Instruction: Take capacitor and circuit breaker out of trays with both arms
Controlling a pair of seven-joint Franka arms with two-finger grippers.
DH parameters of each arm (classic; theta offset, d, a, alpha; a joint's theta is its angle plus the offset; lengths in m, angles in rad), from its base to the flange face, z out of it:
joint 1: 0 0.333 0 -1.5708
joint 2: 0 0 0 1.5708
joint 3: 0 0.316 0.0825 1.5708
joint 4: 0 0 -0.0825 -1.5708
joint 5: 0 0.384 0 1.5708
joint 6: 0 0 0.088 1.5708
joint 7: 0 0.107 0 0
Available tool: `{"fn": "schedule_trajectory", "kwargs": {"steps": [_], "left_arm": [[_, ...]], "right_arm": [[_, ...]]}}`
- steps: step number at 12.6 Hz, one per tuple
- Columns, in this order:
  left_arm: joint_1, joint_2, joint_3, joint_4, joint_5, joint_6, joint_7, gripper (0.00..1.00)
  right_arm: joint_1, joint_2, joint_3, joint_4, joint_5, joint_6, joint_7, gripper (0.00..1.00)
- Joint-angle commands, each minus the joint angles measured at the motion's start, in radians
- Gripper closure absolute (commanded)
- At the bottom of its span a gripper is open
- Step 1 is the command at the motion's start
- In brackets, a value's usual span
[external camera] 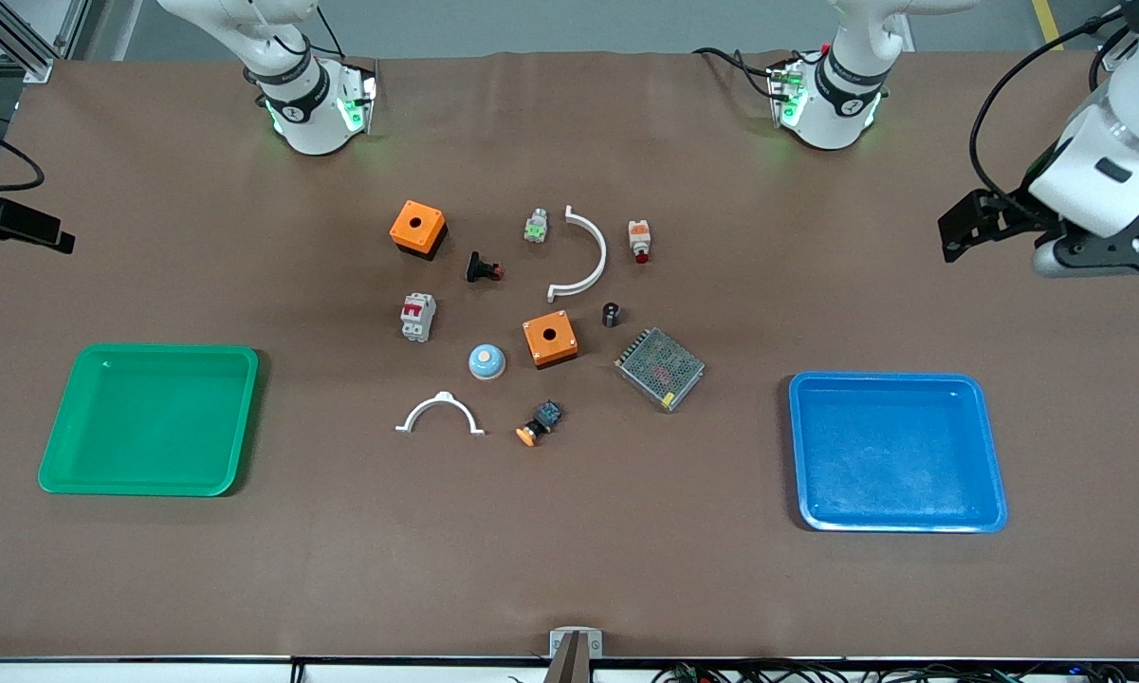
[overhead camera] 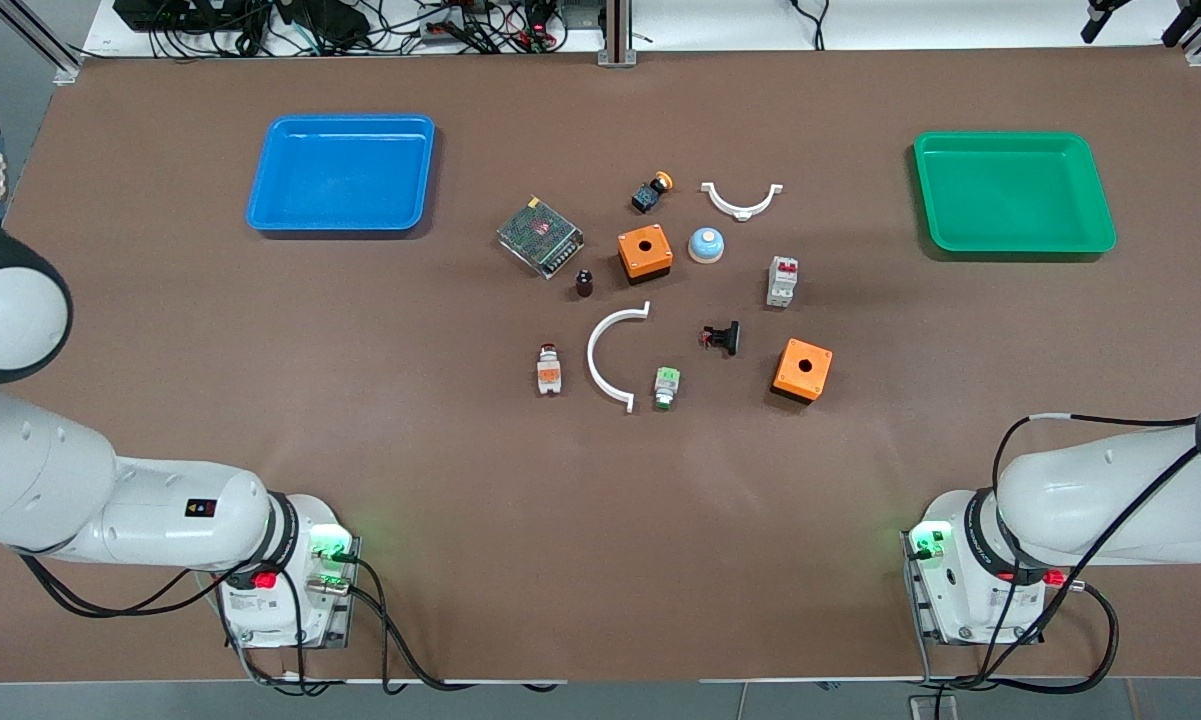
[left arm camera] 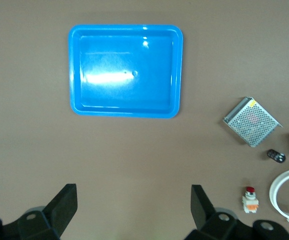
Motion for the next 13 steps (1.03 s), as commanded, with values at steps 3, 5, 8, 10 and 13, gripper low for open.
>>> {"fn": "schedule_trajectory", "kwargs": {"steps": [3,5,8,10,13], "left_arm": [[-0.030,-0.153,0.058,-0.181,-0.027,0.044,0.017,0.00],[-0.029,-0.170,0.061,-0.191,-0.029,0.044,0.017,0.00],[-0.003,-0.173,0.063,-0.186,-0.029,0.041,0.010,0.00],[-0.004,-0.173,0.062,-0.186,-0.030,0.041,-0.002,0.00],[-0.003,-0.161,0.062,-0.180,-0.030,0.051,-0.003,0.00]], "right_arm": [[0.037,-0.031,0.009,0.000,0.024,-0.017,0.107,0.00],[0.044,-0.043,0.011,-0.002,0.024,-0.016,0.107,0.00],[0.054,-0.081,0.011,0.000,0.024,-0.013,0.090,0.00],[0.056,-0.080,0.009,-0.014,0.024,-0.007,0.090,0.00],[0.059,-0.095,0.011,-0.045,0.023,0.019,0.090,0.00]]}}
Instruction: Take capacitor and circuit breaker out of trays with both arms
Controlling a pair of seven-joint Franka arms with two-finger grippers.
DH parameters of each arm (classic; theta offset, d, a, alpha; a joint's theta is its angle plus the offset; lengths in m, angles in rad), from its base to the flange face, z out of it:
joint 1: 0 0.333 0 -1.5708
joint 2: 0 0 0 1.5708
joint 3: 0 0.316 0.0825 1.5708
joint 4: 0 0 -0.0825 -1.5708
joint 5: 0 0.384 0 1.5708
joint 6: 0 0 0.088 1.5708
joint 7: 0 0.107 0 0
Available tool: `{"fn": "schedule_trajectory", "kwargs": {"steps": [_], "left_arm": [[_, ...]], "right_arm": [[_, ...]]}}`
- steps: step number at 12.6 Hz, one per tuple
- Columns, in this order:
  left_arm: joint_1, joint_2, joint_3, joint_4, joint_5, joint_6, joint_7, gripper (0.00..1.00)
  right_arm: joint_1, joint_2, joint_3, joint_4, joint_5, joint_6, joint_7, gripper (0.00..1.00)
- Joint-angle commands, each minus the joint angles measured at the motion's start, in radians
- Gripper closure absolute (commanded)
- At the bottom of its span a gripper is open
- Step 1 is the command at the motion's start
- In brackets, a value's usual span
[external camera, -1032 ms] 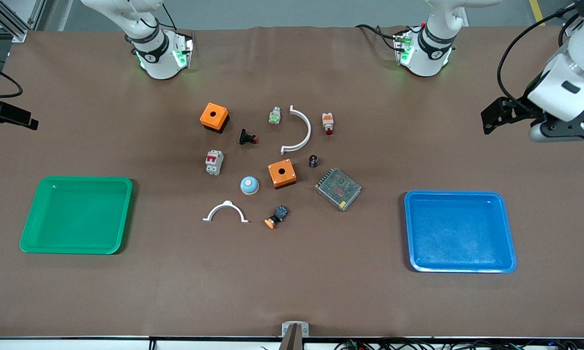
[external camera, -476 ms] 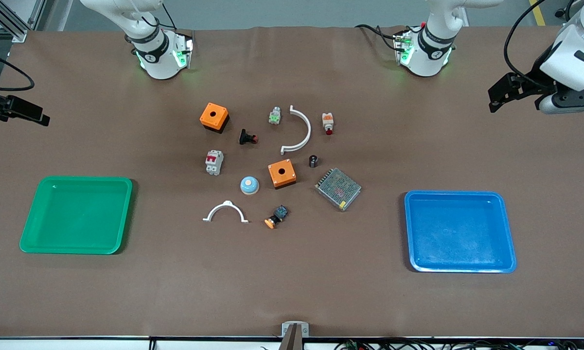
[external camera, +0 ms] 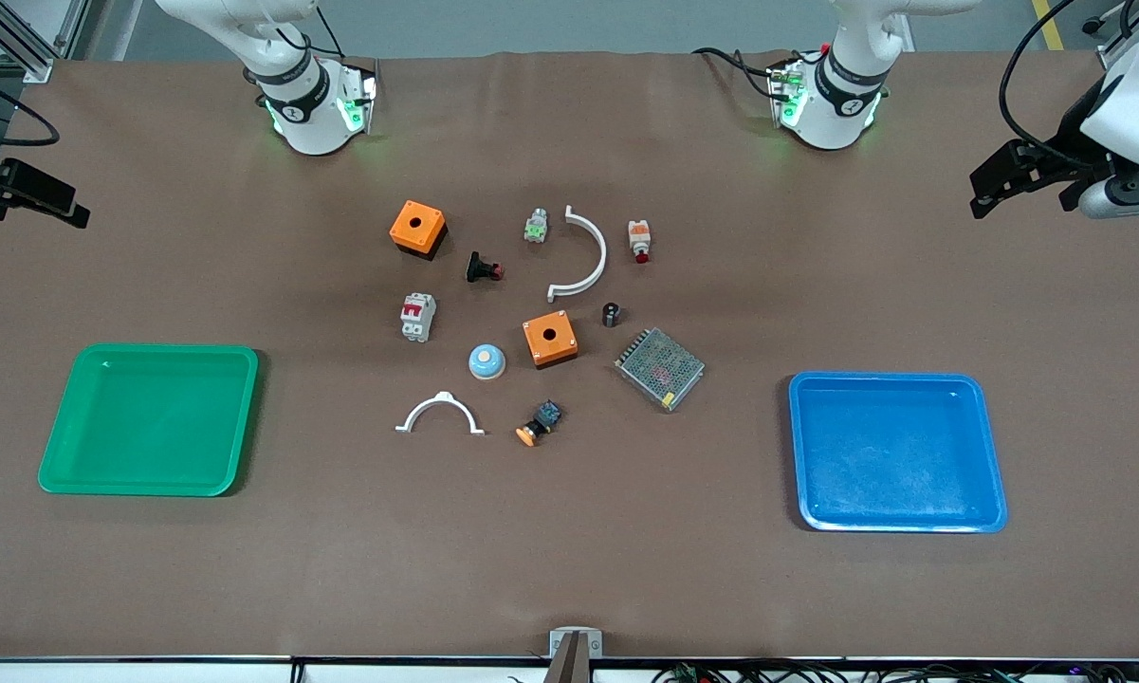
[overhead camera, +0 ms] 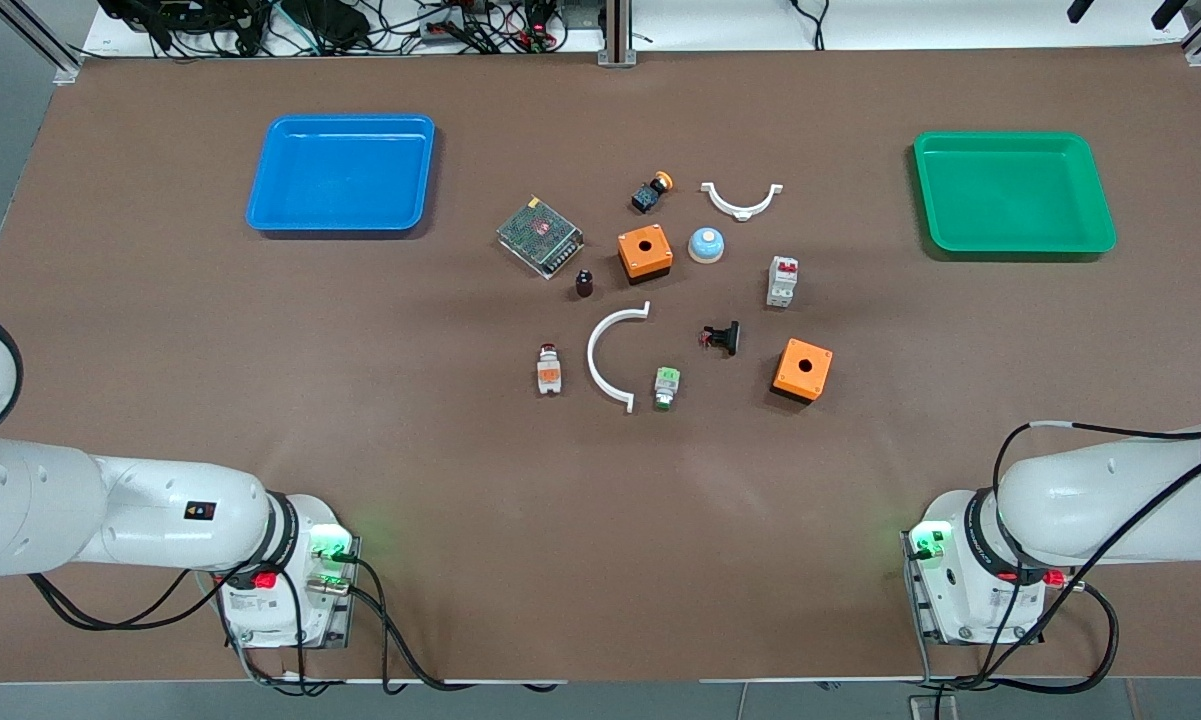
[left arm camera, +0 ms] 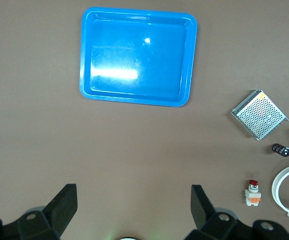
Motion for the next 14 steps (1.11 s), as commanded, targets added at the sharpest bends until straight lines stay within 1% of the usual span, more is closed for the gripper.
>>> {"fn": "schedule_trajectory", "kwargs": {"steps": [1,2,4,5,7,11,14], "left_arm": [[0.003,-0.009,0.002,-0.013,-0.019,0.016,-0.002,0.00],[0.001,0.002,0.002,-0.007,-0.019,0.016,0.000,0.00],[0.003,0.036,0.002,0.040,-0.017,0.011,0.015,0.00],[0.003,0.037,0.004,0.047,-0.012,0.010,0.013,0.00],[0.005,0.039,0.004,0.054,-0.008,0.010,0.013,0.00],[0.005,0.041,0.004,0.054,-0.012,0.010,0.015,0.00],[0.003,0.050,0.004,0.062,-0.012,0.010,0.013,0.00]], "right_arm": [[0.007,-0.027,0.000,-0.032,0.011,0.021,0.001,0.00],[0.007,-0.030,0.000,-0.035,0.011,0.027,0.001,0.00],[0.003,-0.050,-0.003,-0.057,0.011,0.034,0.001,0.00],[0.003,-0.080,-0.003,-0.097,0.011,0.061,0.001,0.00],[0.003,-0.157,-0.005,-0.209,0.011,0.139,0.001,0.00],[0.001,-0.154,-0.006,-0.196,0.011,0.130,0.001,0.00],[0.004,-0.127,-0.005,-0.125,0.003,0.095,0.003,0.00]]}}
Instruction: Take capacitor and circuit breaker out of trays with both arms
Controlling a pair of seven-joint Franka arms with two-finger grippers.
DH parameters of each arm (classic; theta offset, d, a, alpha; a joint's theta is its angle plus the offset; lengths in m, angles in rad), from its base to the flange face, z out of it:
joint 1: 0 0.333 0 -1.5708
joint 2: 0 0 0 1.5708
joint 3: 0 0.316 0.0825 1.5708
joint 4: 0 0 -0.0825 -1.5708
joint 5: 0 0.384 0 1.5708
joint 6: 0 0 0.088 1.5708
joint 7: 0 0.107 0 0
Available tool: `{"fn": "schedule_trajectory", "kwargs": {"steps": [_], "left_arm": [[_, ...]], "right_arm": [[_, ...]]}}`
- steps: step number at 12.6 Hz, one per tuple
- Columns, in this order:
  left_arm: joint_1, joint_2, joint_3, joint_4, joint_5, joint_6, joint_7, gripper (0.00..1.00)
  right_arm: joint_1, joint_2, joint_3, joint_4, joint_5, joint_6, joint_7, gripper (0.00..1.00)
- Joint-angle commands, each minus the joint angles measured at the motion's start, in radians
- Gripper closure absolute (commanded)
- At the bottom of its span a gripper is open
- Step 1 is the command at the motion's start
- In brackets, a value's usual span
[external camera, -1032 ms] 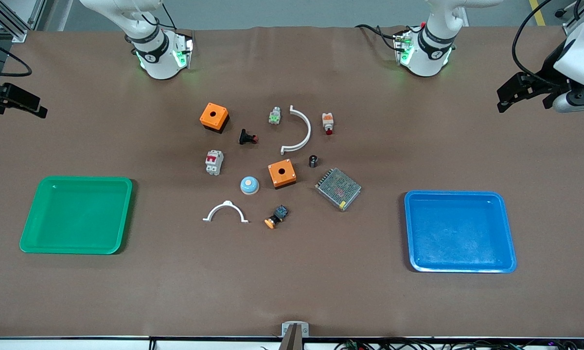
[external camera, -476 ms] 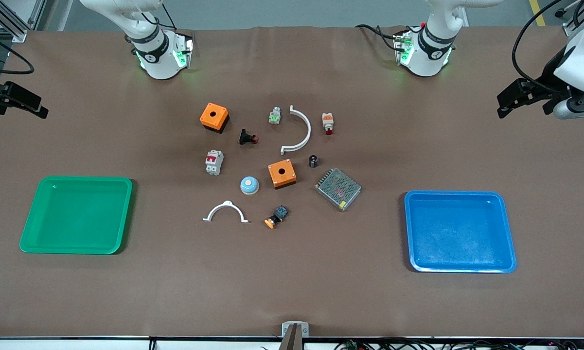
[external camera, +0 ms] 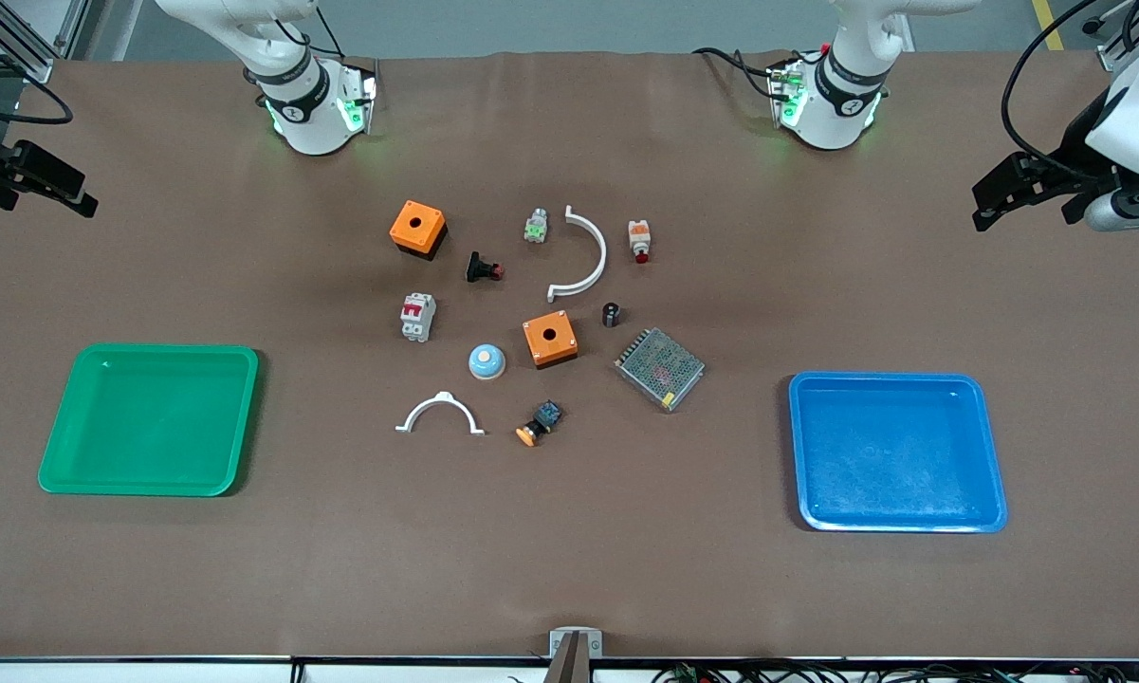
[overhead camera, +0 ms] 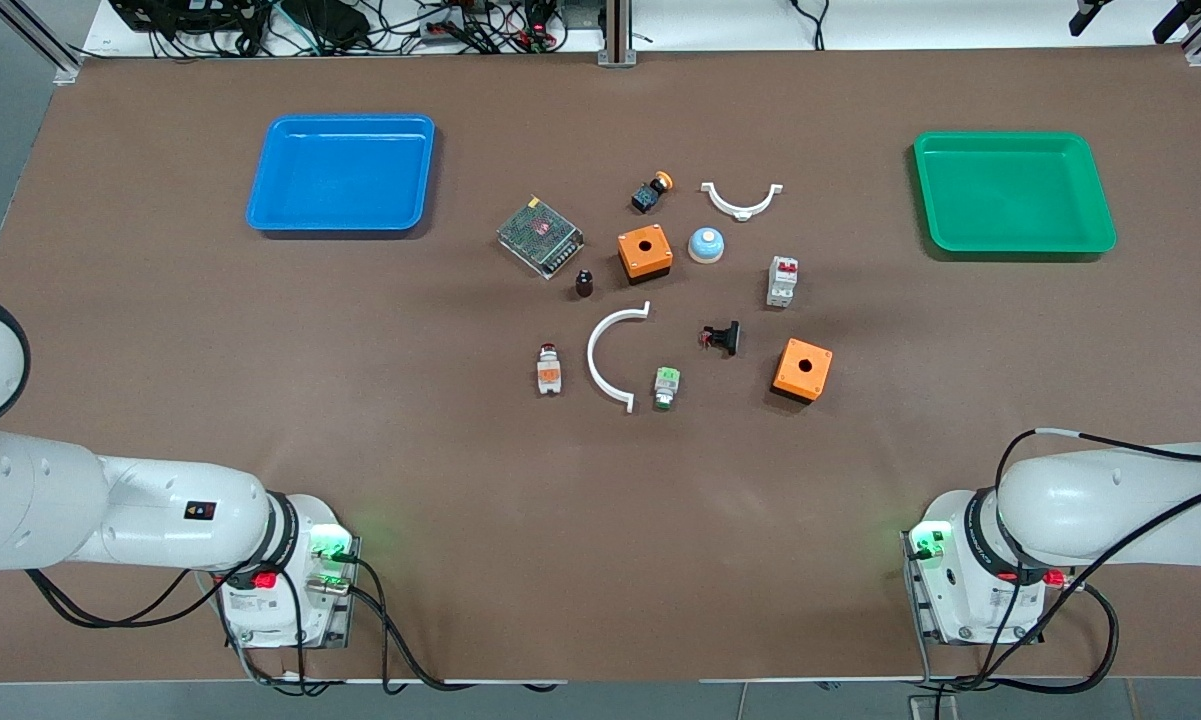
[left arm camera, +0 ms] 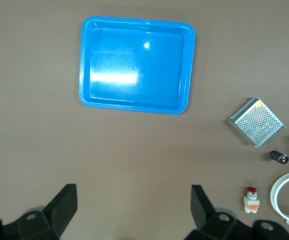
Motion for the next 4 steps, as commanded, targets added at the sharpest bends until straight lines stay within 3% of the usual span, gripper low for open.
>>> {"fn": "schedule_trajectory", "kwargs": {"steps": [1,4], "left_arm": [[0.002,0.018,0.003,0.028,-0.012,-0.005,0.012,0.00],[0.002,0.018,0.003,0.030,-0.014,-0.005,0.014,0.00]], "right_arm": [[0.001,0.015,-0.001,0.051,0.003,-0.052,0.003,0.00],[0.001,0.053,-0.001,0.102,0.002,-0.080,0.003,0.00]]}}
